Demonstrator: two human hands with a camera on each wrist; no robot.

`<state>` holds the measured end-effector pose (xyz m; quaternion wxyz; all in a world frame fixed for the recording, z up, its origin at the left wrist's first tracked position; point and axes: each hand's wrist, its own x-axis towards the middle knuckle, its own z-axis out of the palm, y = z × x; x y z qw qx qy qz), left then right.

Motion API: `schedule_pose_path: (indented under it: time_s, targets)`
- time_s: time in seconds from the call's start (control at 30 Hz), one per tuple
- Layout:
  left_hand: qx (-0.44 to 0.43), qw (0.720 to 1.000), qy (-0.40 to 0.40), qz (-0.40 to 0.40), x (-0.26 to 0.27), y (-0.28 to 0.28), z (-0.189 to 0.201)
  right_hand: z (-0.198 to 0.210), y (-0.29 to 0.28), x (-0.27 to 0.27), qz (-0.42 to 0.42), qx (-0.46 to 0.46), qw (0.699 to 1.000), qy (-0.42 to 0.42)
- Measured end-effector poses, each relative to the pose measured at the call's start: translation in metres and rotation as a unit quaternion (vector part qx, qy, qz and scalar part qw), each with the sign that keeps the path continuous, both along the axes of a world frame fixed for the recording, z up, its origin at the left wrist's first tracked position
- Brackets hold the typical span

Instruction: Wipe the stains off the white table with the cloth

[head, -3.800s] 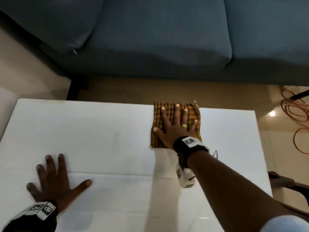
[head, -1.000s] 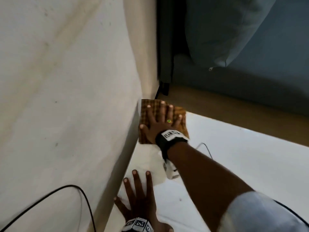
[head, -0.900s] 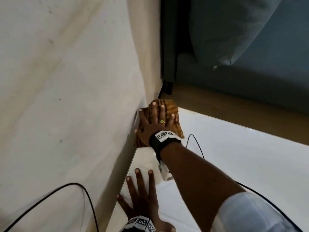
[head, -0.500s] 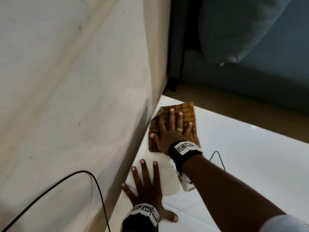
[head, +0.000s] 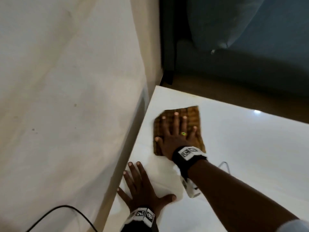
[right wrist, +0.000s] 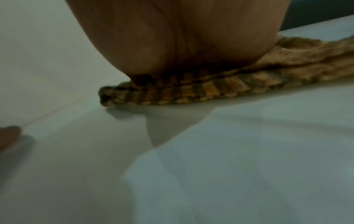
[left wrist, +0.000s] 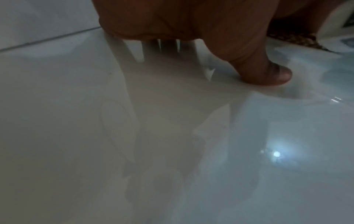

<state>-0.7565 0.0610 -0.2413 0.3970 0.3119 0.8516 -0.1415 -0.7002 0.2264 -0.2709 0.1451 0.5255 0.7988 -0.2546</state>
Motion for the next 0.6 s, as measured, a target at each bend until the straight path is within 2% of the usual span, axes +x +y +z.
schedule_pose_path:
  time_s: [0.1,0.2,0.23,0.33,0.4,0.43,0.47,0.53,0.6]
  targets:
    - [-0.008,1.000,0.006,-0.008,0.005,0.001,-0.007,-0.003,-0.030,-0.031,0.079,0.015,0.996,0.044]
    - [0.012,0.999,0.027,-0.019,0.006,-0.005,-0.014,-0.008,-0.031,0.001,0.107,0.039,0.993,0.037]
    - [0.022,0.999,0.030,-0.020,0.005,-0.006,-0.017,-0.009,-0.029,0.025,0.094,0.038,0.994,0.034]
    - [0.041,0.999,0.033,-0.011,0.005,-0.010,-0.020,-0.005,-0.024,0.128,-0.019,0.029,0.999,-0.014]
    - [0.051,0.998,0.043,-0.019,0.012,-0.008,-0.018,0.006,-0.024,0.199,-0.101,0.015,0.993,-0.064]
    - [0.051,0.997,0.050,-0.023,0.011,-0.011,-0.020,0.008,-0.024,0.214,-0.125,0.002,0.989,-0.073]
    - [0.061,0.995,0.061,-0.039,0.014,-0.011,-0.020,0.009,-0.022,0.221,-0.143,0.000,0.987,-0.075]
    - [0.098,0.988,0.081,-0.091,0.032,-0.014,-0.019,0.002,-0.024,0.202,-0.143,0.013,0.988,-0.050]
    - [0.135,0.980,0.094,-0.114,0.058,-0.016,-0.017,-0.005,-0.036,0.160,-0.080,0.022,0.996,0.009]
